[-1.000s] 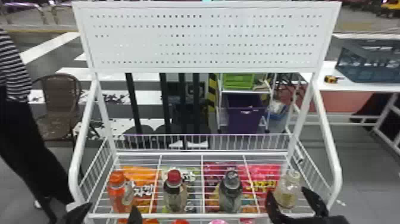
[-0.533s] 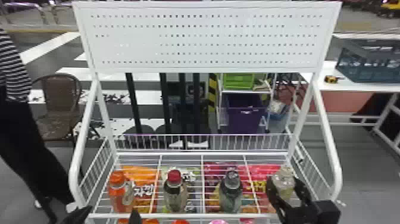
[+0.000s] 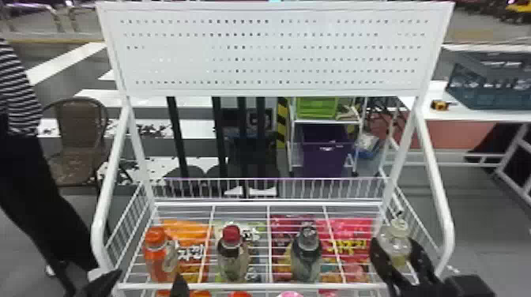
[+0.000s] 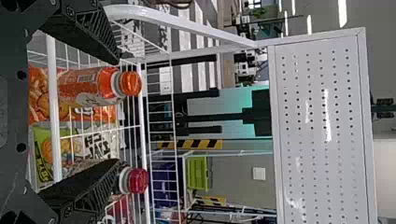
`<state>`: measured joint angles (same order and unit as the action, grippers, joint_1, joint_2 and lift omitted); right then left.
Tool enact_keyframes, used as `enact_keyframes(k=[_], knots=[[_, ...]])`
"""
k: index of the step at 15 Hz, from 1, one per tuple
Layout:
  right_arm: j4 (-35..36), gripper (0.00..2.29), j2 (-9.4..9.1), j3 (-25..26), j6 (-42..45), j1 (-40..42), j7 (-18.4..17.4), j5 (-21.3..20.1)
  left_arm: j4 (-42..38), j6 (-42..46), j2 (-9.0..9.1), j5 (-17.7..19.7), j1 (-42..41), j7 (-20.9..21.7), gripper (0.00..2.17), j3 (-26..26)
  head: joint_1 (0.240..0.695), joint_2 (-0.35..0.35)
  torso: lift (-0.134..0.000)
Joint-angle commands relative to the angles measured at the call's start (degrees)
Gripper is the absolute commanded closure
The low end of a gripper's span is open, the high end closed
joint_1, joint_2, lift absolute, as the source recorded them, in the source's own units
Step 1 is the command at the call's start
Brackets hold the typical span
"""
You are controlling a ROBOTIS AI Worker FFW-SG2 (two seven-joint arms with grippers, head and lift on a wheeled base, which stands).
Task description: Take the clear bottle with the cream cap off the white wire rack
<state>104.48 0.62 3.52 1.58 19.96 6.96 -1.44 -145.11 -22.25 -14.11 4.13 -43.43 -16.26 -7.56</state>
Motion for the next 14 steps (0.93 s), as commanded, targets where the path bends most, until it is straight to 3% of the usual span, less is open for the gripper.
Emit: enact_keyframes(k=[1,8,14], knots=[[10.4,1.68,0.79,1.0,-2.1,7.6,0.2,2.0,-0.2,1.0,-0.04,-0.1,-0.4,0.0,0.14,0.0,0.499,0.0,0.0],[27.6,1.68,1.31,4.8,-1.7,25.2,0.8,4.7,-0.3,3.1,0.04,-0.1,-1.2,-0.1,0.14,0.6,0.499,0.0,0.0],[32.6,1.68,0.61,5.5,-1.7,31.1,1.4,4.6,0.2,5.2,0.04,-0.1,-1.3,-0.1,0.14,0.6,0.499,0.0,0.0]])
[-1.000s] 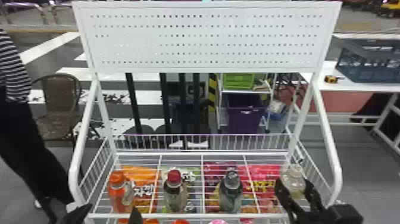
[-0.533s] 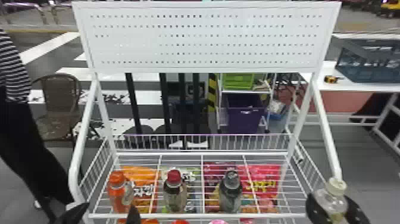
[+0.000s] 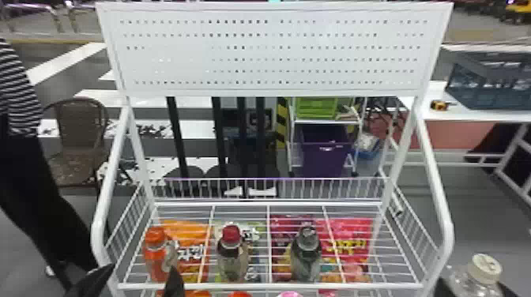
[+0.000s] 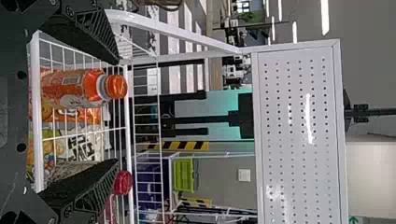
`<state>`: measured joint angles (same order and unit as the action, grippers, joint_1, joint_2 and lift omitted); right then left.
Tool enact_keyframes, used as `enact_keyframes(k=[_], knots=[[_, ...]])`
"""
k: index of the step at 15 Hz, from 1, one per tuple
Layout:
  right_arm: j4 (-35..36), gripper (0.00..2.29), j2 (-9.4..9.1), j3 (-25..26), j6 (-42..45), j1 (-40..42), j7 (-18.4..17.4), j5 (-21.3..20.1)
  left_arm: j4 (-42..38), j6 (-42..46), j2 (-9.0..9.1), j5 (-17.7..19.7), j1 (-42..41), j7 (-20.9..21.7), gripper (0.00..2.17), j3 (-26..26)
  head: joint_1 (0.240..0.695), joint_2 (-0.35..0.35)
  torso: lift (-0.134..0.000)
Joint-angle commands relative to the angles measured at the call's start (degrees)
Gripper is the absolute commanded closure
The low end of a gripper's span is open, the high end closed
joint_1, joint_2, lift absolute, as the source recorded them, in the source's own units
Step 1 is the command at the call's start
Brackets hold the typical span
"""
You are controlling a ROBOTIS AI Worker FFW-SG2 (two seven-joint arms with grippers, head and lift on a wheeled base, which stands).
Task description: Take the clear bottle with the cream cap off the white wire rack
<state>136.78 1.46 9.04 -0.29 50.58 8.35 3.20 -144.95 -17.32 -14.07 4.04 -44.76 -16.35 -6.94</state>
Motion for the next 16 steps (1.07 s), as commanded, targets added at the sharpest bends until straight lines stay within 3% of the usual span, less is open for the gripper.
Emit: enact_keyframes(k=[1,16], knots=[[0.3,1.69,-0.31,0.0,0.1,0.5,0.0,0.1,0.0,0.3,0.0,0.0,-0.1,0.0,0.14,0.0,0.499,0.0,0.0],[-0.1,1.69,-0.23,-0.5,0.1,-0.6,0.8,0.7,-1.7,0.1,-0.09,-0.1,-0.9,0.0,0.14,0.4,0.499,0.0,0.0]])
